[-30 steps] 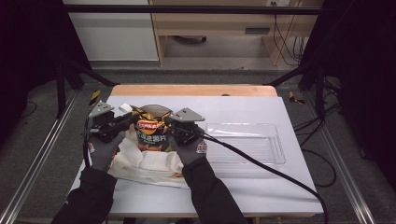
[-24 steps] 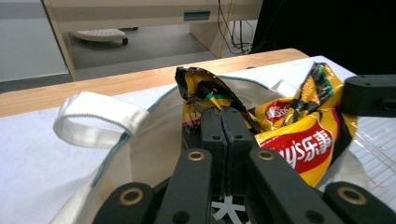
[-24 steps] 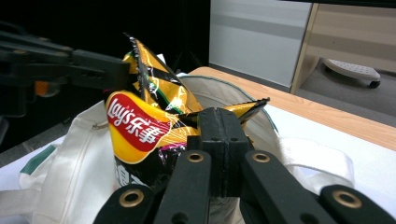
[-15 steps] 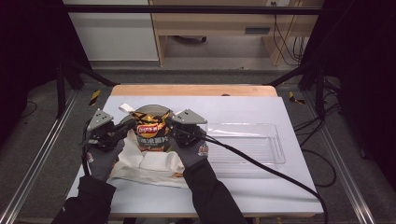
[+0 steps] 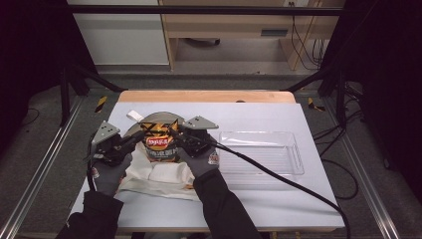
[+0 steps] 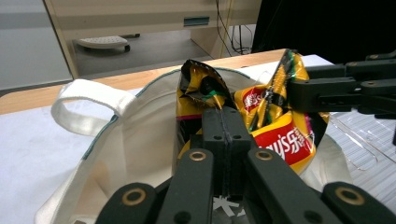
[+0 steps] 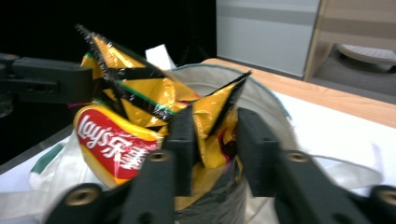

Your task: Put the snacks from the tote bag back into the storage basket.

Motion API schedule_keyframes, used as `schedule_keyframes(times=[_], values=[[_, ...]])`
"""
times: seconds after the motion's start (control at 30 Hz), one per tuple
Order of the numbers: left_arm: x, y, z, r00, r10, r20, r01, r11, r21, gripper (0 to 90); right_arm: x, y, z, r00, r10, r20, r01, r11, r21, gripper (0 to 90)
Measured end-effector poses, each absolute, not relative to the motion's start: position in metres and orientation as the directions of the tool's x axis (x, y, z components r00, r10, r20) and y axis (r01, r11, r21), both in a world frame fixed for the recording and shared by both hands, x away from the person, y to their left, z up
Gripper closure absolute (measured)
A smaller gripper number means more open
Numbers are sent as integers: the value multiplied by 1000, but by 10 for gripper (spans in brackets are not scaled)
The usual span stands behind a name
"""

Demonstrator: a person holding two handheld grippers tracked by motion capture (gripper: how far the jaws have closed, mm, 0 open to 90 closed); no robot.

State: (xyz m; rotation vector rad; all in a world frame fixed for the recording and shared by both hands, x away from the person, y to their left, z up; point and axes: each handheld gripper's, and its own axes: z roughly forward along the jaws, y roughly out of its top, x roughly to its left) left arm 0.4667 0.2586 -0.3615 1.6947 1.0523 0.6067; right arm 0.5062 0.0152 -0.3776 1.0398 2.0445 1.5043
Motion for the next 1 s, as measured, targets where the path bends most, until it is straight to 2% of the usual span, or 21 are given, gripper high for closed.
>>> schedule_keyframes(times=[0.1,0.23,1.0], values=[[466,256,-362,494,866,-80,353,-115,929,900,506,16,-379,-651,749,124,348,149,925,822],[465,256,-361,494,865,-82,347,-110,931,900,505,15,-377,-647,749,142,361,136,923,896],[443,248,-321,502,864,-45,256,-99,962,900,489,3,-338,-668,731,139,294,87,952,900]])
